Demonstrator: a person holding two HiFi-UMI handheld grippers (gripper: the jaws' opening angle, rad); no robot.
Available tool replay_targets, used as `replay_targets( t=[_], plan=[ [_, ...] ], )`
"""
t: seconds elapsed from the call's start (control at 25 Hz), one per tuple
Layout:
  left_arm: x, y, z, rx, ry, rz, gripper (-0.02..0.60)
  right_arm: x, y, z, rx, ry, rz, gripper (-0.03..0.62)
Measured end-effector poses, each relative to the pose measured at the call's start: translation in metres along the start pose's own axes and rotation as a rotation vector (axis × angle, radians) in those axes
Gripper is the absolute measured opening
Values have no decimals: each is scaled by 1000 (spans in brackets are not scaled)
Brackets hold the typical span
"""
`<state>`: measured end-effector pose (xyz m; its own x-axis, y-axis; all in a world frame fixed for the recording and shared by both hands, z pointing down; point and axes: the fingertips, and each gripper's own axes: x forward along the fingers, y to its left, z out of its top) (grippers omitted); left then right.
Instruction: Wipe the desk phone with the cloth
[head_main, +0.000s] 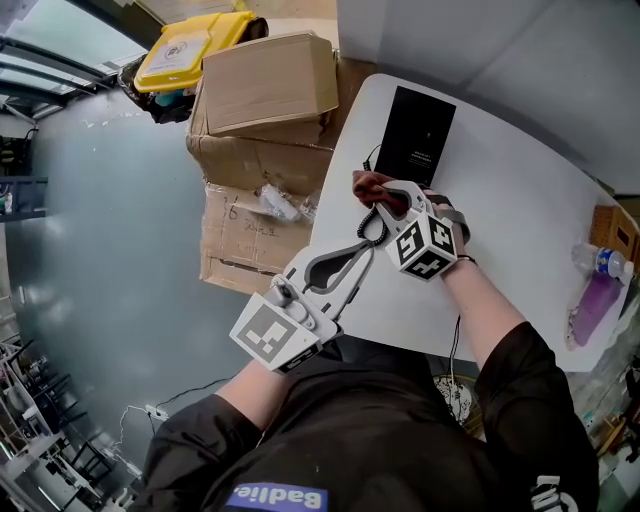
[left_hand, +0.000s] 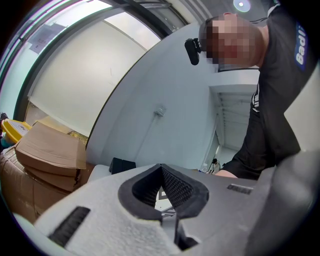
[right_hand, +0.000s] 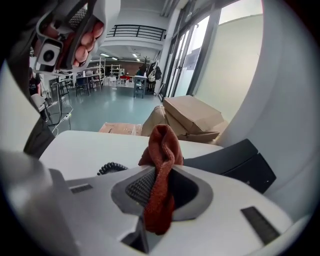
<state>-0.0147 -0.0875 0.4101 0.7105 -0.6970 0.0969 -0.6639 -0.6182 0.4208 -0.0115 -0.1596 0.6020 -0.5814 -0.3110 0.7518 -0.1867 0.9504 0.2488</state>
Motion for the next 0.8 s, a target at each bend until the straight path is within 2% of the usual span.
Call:
replay_targets(
  t=[0.36, 0.56, 0.64, 0.8],
  plan=[
    [32, -17, 4, 7, 1, -48, 3, -29, -2, -60, 0, 76, 12, 81],
    [48, -25, 3, -10, 13, -72, 3, -55, -10, -80, 64, 76, 12, 80],
    [55, -29, 7, -13, 11, -81, 3, -73, -30, -78, 107, 39, -26, 80],
    [68, -31, 14, 3, 12, -96, 3, -103, -99, -78, 204, -17, -154, 80]
  ],
)
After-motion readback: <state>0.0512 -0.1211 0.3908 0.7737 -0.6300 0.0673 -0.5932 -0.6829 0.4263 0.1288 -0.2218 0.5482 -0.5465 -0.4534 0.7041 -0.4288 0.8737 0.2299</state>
